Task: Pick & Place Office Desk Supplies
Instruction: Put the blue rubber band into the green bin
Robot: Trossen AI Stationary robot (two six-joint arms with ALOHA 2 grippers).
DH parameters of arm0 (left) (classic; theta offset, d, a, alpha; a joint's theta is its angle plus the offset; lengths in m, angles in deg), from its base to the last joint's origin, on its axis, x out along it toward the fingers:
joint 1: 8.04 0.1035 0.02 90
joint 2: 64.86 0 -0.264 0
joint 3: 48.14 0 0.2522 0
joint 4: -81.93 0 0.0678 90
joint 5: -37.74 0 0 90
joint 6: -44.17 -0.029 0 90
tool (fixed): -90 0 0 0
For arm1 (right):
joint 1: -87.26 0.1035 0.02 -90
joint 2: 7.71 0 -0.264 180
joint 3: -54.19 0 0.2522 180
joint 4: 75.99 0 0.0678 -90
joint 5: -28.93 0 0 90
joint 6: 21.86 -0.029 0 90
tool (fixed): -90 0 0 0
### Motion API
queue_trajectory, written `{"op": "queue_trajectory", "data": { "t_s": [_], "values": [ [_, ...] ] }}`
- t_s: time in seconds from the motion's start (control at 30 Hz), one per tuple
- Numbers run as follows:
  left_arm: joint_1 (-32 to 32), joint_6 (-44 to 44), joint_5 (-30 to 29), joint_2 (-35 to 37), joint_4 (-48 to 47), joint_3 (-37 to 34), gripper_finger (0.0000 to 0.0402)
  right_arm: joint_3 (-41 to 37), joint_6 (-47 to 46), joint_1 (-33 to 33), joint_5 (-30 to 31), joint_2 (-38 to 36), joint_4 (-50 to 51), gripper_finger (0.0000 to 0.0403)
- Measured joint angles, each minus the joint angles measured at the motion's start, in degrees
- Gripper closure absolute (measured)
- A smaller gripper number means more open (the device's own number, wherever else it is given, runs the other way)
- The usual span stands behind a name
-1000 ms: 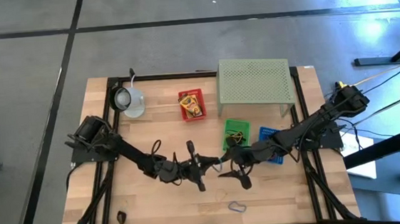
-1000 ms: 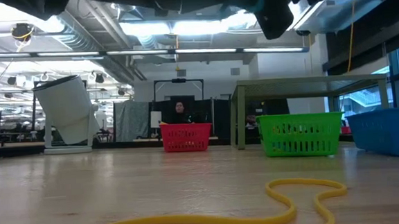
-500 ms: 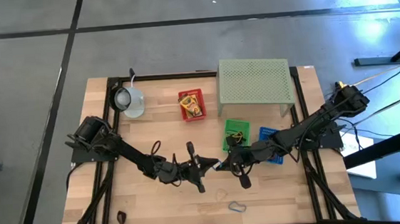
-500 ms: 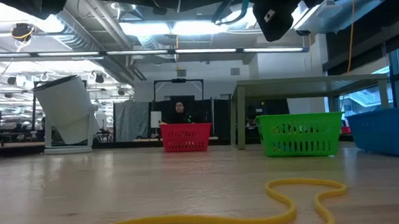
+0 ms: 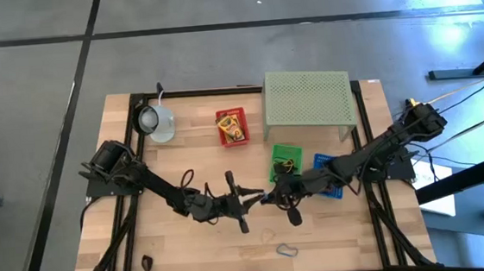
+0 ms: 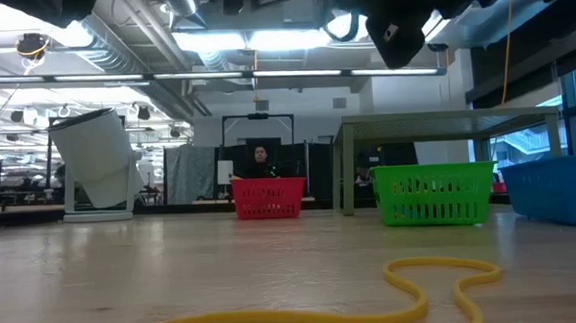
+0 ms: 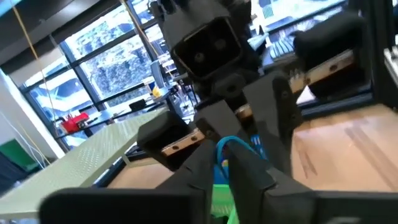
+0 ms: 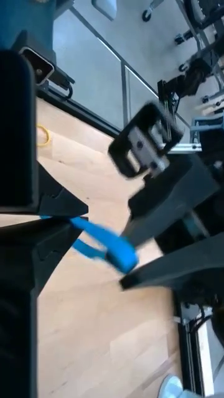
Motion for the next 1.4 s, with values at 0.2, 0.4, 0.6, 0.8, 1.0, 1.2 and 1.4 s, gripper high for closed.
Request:
{"op": "queue_trajectory", "data": {
  "t_s": [0.2, 0.4, 0.6, 0.8, 1.0, 1.2, 1.4],
  "values": [
    [-0.1, 5.0, -2.3, 0.0, 0.0, 0.0, 0.0287, 0.0, -1.4, -1.3, 0.0, -0.4, 3.8, 0.0398],
    [-2.1, 7.1, -16.5, 0.0, -0.7, 0.0, 0.0239, 0.0, -4.2, -1.6, 7.3, -5.1, 15.3, 0.0399],
    [-4.5, 6.9, -29.3, 0.0, -1.8, 0.0, 0.0232, 0.0, -11.2, -1.0, 21.2, -7.8, 32.4, 0.0396],
    [-4.3, 12.5, -26.7, 0.0, -1.8, 0.0, 0.0239, -1.5, -17.7, -3.3, 20.6, -7.1, 37.6, 0.0395],
    [-3.2, 19.0, -20.1, 0.0, -1.9, 0.0, 0.0240, -4.1, -23.4, -6.0, 12.6, -6.8, 38.0, 0.0394],
    [-2.5, 22.9, -15.8, 0.0, -1.9, 0.0, 0.0240, -6.3, -27.7, -7.3, 9.0, -6.7, 38.1, 0.0394],
    [-2.7, 28.2, -14.0, 0.0, -1.9, 0.0, 0.0240, -6.7, -29.8, -7.4, 8.5, -6.5, 37.9, 0.0394]
  ]
}}
